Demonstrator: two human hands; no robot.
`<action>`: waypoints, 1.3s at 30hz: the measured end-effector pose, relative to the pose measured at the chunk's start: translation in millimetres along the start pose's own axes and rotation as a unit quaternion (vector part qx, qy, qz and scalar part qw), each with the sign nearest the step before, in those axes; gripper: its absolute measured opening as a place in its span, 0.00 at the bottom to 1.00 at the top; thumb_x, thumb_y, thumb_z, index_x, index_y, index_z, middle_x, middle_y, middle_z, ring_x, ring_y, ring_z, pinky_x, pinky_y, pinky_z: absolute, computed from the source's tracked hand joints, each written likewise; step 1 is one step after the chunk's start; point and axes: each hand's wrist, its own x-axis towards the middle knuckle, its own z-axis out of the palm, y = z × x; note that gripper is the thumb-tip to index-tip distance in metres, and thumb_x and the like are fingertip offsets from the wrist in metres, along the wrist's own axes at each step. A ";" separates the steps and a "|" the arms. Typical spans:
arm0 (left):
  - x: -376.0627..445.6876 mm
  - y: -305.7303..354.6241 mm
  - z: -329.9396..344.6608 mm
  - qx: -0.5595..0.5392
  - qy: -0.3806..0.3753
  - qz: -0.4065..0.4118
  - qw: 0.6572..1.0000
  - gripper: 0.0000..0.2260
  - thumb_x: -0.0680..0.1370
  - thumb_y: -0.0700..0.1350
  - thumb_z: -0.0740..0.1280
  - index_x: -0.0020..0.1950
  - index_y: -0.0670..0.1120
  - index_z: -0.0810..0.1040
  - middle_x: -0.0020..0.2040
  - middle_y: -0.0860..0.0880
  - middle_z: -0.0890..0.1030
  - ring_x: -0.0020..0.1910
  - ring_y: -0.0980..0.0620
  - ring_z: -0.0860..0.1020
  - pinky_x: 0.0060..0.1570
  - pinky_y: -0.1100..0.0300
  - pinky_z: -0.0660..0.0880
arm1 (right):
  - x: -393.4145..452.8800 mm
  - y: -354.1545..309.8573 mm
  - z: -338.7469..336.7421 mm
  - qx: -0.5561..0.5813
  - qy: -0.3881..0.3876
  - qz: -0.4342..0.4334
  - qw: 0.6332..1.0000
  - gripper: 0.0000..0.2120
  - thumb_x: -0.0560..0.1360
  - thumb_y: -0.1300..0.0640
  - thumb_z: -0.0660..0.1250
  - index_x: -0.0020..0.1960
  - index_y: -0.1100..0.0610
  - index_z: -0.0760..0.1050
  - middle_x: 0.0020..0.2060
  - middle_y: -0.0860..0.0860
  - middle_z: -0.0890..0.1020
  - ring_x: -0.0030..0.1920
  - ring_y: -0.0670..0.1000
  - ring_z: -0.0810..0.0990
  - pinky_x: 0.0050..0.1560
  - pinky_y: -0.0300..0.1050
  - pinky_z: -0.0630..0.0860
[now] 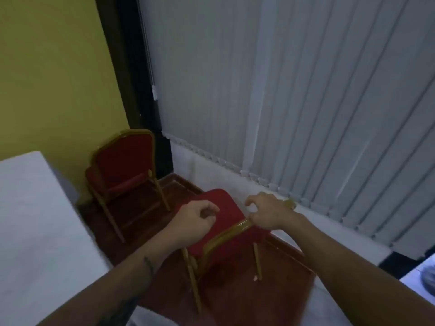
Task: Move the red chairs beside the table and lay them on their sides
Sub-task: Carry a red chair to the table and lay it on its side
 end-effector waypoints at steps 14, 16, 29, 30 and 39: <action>104.2 -28.6 104.0 0.119 -0.176 -0.172 0.962 0.27 0.70 0.48 0.74 0.68 0.52 0.75 0.57 0.51 0.79 0.54 0.51 0.78 0.47 0.61 0.72 | 39.5 78.5 47.1 0.167 -0.067 0.002 0.984 0.15 0.78 0.36 0.58 0.55 0.45 0.73 0.61 0.48 0.65 0.72 0.51 0.52 0.71 0.62 0.61; 107.0 -39.2 110.4 0.148 -0.186 -0.174 0.956 0.20 0.71 0.45 0.71 0.62 0.53 0.76 0.51 0.51 0.79 0.51 0.49 0.80 0.44 0.61 0.73 | 43.5 80.5 47.6 0.195 -0.053 0.008 0.979 0.14 0.78 0.38 0.60 0.53 0.46 0.75 0.59 0.47 0.65 0.70 0.49 0.53 0.71 0.60 0.60; 100.3 -45.2 110.3 0.105 -0.173 -0.146 0.968 0.17 0.72 0.39 0.64 0.60 0.49 0.79 0.49 0.49 0.81 0.53 0.44 0.82 0.48 0.56 0.77 | 45.0 54.9 50.2 0.233 0.026 0.159 0.959 0.47 0.75 0.41 0.71 0.83 0.49 0.46 0.82 0.55 0.38 0.81 0.57 0.33 0.76 0.72 0.49; 97.7 -44.6 110.5 0.108 -0.164 -0.145 0.970 0.18 0.73 0.39 0.63 0.61 0.49 0.80 0.50 0.48 0.82 0.55 0.44 0.82 0.49 0.57 0.76 | 44.5 50.0 51.3 0.272 0.049 0.191 0.942 0.52 0.73 0.44 0.73 0.83 0.50 0.42 0.82 0.55 0.35 0.81 0.58 0.33 0.77 0.71 0.49; 80.3 -43.1 104.0 0.120 -0.154 -0.151 0.969 0.16 0.72 0.42 0.63 0.58 0.48 0.81 0.55 0.45 0.82 0.56 0.40 0.80 0.57 0.49 0.78 | 45.8 23.6 69.2 0.666 0.064 0.353 0.654 0.25 0.72 0.68 0.70 0.66 0.63 0.65 0.53 0.65 0.81 0.51 0.65 0.85 0.42 0.69 0.83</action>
